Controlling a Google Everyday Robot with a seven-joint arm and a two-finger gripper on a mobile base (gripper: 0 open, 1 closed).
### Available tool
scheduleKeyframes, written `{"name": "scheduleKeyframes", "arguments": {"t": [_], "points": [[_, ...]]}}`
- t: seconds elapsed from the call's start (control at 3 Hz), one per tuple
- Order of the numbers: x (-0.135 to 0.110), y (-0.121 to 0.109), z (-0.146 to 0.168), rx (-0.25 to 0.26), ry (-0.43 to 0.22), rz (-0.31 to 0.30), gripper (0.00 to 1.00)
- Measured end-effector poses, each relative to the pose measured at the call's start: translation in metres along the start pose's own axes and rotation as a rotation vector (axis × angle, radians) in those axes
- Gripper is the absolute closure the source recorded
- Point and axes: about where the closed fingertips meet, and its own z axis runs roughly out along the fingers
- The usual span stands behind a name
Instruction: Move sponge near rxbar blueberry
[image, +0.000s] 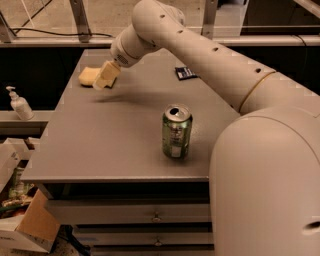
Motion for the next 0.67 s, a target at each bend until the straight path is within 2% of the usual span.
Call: {"name": "scheduleKeyframes", "arguments": {"t": [0.67], "points": [[0.0140,0.0019,0.0150,-0.042,0.058,0.060,0.00]]}}
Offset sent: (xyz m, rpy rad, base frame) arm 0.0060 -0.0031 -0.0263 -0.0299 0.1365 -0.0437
